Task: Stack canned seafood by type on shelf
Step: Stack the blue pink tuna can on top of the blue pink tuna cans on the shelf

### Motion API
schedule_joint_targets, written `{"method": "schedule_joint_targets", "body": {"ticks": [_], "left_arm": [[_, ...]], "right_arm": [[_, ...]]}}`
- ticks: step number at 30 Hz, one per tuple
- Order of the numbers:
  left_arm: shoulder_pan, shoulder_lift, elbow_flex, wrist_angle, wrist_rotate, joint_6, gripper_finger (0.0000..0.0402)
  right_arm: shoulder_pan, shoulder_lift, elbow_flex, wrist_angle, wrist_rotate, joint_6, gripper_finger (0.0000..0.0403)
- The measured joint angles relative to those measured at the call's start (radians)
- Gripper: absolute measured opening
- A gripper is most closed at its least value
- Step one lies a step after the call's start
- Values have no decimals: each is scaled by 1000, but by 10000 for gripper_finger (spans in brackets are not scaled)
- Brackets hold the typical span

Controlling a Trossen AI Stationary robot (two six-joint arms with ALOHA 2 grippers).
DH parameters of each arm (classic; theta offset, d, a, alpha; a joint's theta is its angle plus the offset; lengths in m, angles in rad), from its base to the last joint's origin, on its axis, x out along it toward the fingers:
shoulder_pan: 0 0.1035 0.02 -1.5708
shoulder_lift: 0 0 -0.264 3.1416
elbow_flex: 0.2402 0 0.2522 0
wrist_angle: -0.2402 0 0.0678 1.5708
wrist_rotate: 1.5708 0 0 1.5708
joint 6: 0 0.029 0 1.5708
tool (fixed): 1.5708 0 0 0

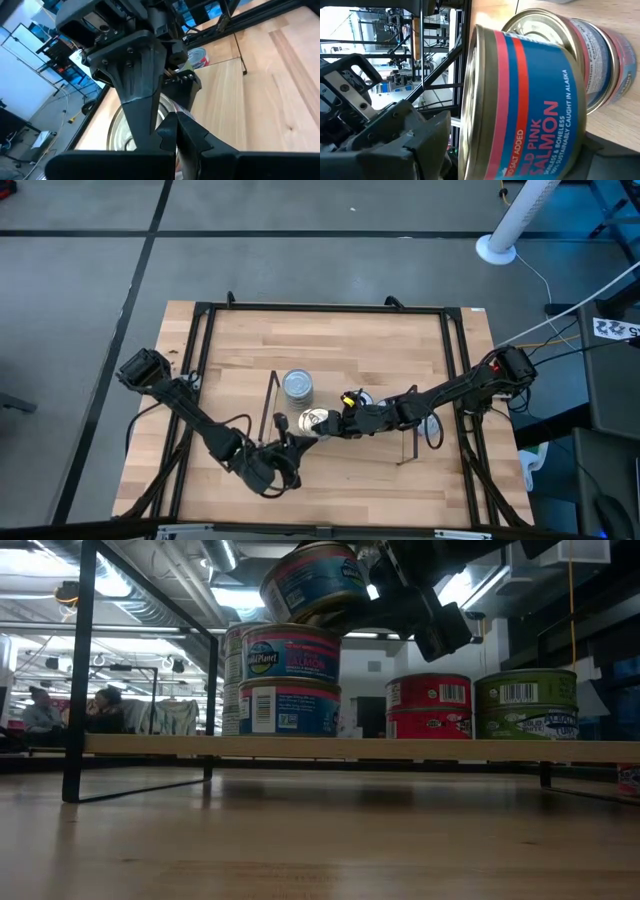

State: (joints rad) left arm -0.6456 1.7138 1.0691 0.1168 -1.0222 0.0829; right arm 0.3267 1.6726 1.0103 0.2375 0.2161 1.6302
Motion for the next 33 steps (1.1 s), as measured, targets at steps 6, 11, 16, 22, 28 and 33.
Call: {"method": "schedule_joint_targets", "body": {"ticks": [6, 11, 16, 22, 28, 33], "left_arm": [[-22, 0, 0, 6, 0, -33, 1], [-7, 5, 0, 7, 35, -136, 1], [23, 34, 0, 26, 79, -188, 1], [34, 64, 0, 132, 98, -120, 1], [53, 64, 0, 127, 91, -95, 1], [48, 64, 0, 120, 47, -64, 1]], "right_arm": [[0, 0, 0, 0, 11, 3, 282], [0, 0, 0, 0, 27, 45, 282], [0, 0, 0, 0, 28, 46, 282], [0, 0, 0, 0, 28, 48, 282], [0, 0, 0, -2, 19, 48, 282], [0, 0, 0, 0, -16, 49, 282]]}}
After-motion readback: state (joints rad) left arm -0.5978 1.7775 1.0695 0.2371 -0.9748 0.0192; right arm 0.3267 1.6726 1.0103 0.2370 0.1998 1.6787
